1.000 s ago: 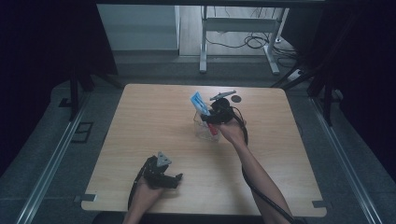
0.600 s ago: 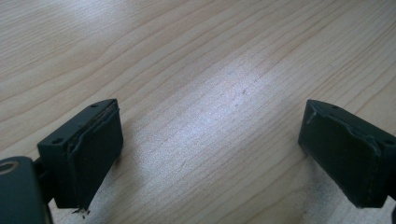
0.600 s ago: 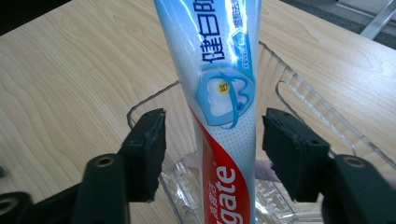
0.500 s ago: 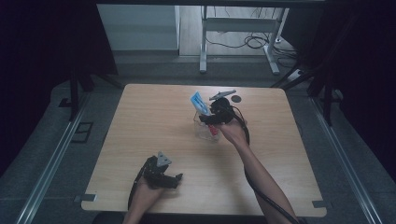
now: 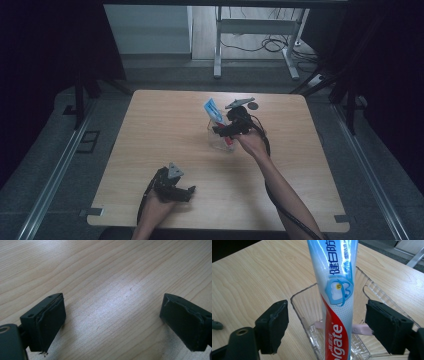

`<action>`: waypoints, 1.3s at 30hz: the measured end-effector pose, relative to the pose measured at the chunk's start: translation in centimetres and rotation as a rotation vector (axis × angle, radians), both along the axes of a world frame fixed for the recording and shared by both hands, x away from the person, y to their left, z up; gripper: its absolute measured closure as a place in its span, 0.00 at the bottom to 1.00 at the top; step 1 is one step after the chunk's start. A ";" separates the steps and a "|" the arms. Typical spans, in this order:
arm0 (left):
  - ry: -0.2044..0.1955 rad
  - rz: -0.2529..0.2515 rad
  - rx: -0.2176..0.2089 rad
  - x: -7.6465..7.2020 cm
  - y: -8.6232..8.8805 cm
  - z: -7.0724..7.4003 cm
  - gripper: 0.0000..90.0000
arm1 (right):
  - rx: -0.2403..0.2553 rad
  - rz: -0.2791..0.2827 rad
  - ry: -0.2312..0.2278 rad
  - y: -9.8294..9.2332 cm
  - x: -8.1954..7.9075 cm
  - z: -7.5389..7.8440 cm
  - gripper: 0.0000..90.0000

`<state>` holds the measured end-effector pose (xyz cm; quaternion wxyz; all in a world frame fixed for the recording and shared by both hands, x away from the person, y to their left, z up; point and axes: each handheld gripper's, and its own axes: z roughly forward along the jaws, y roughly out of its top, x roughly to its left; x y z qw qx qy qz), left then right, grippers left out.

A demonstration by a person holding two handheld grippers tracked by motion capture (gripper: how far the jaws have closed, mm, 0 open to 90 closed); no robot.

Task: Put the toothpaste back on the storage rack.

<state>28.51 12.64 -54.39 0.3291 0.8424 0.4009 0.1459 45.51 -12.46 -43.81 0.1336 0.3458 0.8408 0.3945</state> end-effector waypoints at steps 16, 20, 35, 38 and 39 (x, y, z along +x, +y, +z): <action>0.000 0.000 -0.001 0.0 0.0 0.0 0.07 | -0.008 0.035 -0.015 -0.3 -1.2 0.7 0.14; 0.000 0.000 -0.001 0.0 0.0 0.0 0.07 | -0.009 0.036 -0.018 -0.5 -1.4 0.7 0.14; 0.000 -0.001 -0.001 0.0 0.0 0.0 0.07 | 0.005 0.038 -0.013 -1.4 -2.2 0.8 0.14; 0.000 0.000 -0.001 0.0 0.0 0.0 0.07 | 0.004 0.043 -0.015 -1.5 -2.4 0.8 0.14; 0.000 0.000 -0.001 0.0 0.0 0.0 0.07 | 0.005 0.044 -0.015 -1.5 -2.5 0.8 0.14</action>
